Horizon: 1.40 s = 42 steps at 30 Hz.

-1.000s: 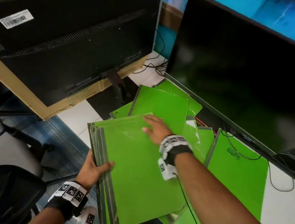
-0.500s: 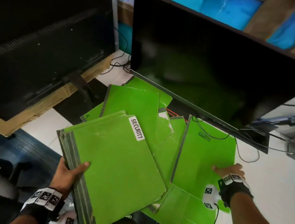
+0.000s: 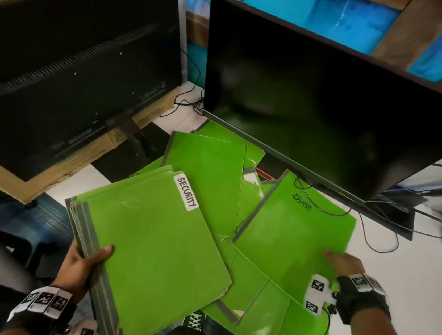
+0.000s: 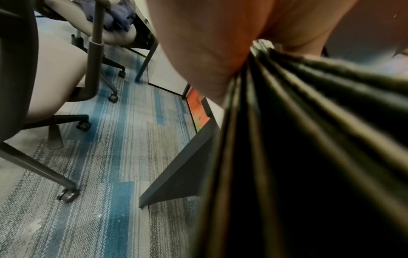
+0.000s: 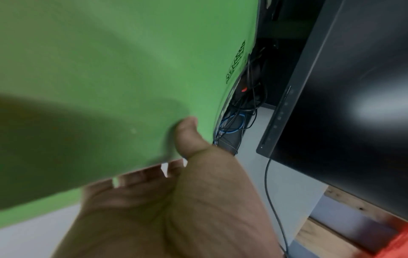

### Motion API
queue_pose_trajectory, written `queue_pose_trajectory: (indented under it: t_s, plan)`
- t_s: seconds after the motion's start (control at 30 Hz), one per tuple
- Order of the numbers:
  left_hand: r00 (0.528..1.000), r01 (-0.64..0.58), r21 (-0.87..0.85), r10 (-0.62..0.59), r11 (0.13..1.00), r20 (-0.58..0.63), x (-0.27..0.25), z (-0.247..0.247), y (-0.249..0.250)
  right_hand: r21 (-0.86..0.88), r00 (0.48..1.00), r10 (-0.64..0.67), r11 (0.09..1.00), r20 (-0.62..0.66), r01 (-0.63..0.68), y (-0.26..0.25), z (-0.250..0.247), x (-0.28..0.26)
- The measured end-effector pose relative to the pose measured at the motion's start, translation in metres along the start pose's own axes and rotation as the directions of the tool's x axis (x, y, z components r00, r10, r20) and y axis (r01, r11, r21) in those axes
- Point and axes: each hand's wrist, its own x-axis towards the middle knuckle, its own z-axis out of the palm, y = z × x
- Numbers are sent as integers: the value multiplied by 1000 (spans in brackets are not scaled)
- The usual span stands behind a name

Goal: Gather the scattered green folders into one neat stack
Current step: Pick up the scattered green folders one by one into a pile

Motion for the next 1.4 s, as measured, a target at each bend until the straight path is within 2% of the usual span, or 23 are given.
queue_pose_trajectory:
  t_s: [0.13,0.23,0.3,0.37,0.47,0.53,0.67,0.73,0.8,1.0,1.1,1.23,1.3,1.4]
  plan:
    - [999,-21,-16,20,1000,-27,0,-10,2,56,995,-94,994,25,92,-2,11,-6]
    - [1000,-15,-22,14,1000,-28,0,-18,0,271,992,-123,956,6,117,18,25,14]
    - [999,-14,-30,13,999,-39,0,-25,0,318,988,-146,940,57,121,17,34,10]
    - [999,-7,-34,5,999,-47,1,-33,0,325,977,-202,931,73,168,-3,41,-4]
    - [998,0,-23,-1,1000,-57,-1,-41,1,399,949,-289,891,127,218,-60,54,-46]
    - [997,-4,-18,2,1000,-77,-4,-42,0,392,943,-319,883,100,257,-98,66,-59]
    - [996,-13,-22,11,1000,-93,-4,-46,-9,193,907,-405,905,120,379,-166,93,-71]
    - [996,1,-42,-5,999,-91,-4,-47,-11,69,905,-377,926,195,371,-185,109,-66]
    - [996,7,-62,-12,998,-86,-4,-48,-12,-41,917,-339,934,208,355,-204,121,-68]
    - [996,33,-70,-39,997,-85,-2,-47,-10,-19,940,-263,962,219,274,-226,136,-85]
    - [995,44,-59,-49,997,-88,0,-47,-9,-77,948,-212,969,239,236,-233,134,-92]
    - [996,26,-57,-30,998,-82,0,-44,-7,-240,926,-229,922,299,305,-238,134,-89]
    - [996,16,-50,-20,999,-83,-1,-43,-6,-244,905,-267,902,330,356,-238,133,-90]
    - [996,13,-52,-18,999,-91,0,-43,-8,-177,920,-275,927,280,331,-236,135,-91]
